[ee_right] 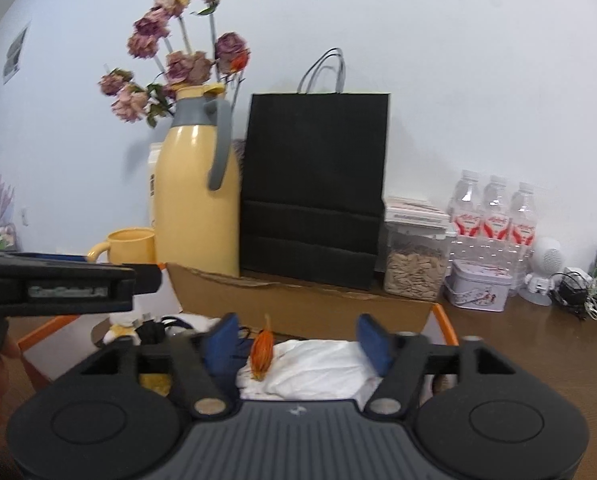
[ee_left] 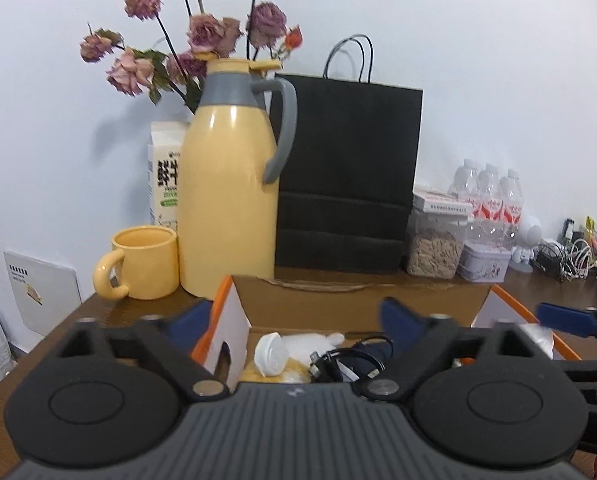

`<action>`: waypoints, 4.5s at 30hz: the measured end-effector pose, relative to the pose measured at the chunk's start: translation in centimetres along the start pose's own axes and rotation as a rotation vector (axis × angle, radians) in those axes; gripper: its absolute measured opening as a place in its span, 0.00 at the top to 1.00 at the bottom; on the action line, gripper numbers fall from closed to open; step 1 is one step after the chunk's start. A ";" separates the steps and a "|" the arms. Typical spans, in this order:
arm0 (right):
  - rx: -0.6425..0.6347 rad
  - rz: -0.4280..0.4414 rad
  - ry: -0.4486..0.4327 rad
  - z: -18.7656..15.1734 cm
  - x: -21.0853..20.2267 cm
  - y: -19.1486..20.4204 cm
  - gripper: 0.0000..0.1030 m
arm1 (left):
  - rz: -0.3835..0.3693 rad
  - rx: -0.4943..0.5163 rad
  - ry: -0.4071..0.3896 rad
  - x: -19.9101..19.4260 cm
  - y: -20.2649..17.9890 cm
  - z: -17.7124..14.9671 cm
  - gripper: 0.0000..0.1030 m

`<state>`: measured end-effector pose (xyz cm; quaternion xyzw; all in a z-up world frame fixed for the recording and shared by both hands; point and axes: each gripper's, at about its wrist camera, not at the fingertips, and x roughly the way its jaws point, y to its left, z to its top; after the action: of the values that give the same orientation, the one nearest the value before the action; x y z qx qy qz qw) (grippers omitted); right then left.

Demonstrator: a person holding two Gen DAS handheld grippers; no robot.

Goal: Organize objects
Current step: 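Open the left gripper to drop the cap while the right drops the flower in the box, then withdraw both grippers from the box toward the red rose, then lower the right gripper onto the red rose and grasp its stem, then grasp the remaining white bottle cap with the left gripper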

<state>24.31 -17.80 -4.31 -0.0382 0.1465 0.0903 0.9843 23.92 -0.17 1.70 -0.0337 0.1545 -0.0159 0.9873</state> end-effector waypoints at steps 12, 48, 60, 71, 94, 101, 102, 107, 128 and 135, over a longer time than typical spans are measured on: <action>0.027 -0.020 -0.039 0.1 -1.2 -0.6 0.00 | 0.013 -0.008 -0.005 -0.6 0.0 -0.1 0.00; -0.035 0.019 0.069 -5.3 -8.5 -0.9 0.00 | -0.027 0.078 0.121 -7.6 1.9 -7.2 0.00; -0.056 0.028 0.201 -7.4 -8.0 -0.6 0.04 | -0.042 0.097 0.152 -8.6 1.9 -8.5 0.00; 0.005 0.115 0.261 -7.3 -6.4 -0.3 0.25 | -0.048 0.085 0.159 -8.5 2.0 -8.5 0.00; -0.008 0.095 0.214 -7.1 -6.8 0.4 0.63 | -0.043 0.068 0.194 -7.9 2.1 -8.7 0.00; -0.016 0.063 0.158 -7.0 -7.9 0.2 0.63 | -0.081 0.094 0.196 -8.5 0.9 -8.4 0.00; -0.014 0.057 0.148 -7.0 -8.0 0.1 0.63 | -0.090 0.100 0.202 -8.5 0.6 -8.4 0.00; -0.002 0.051 0.121 -7.0 -8.7 -0.5 0.63 | -0.122 0.136 0.231 -8.6 -1.2 -8.4 0.00; 0.054 0.033 0.072 -7.4 -11.0 -3.5 0.63 | -0.180 0.227 0.359 -7.0 -6.3 -9.7 0.00; 0.060 0.033 0.065 -7.5 -11.3 -3.9 0.63 | -0.188 0.227 0.385 -6.4 -7.3 -10.1 0.00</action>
<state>12.28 -24.27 -7.96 -0.0090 0.1818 0.1009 0.9781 14.54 -7.78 -5.43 0.0672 0.3334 -0.1309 0.9312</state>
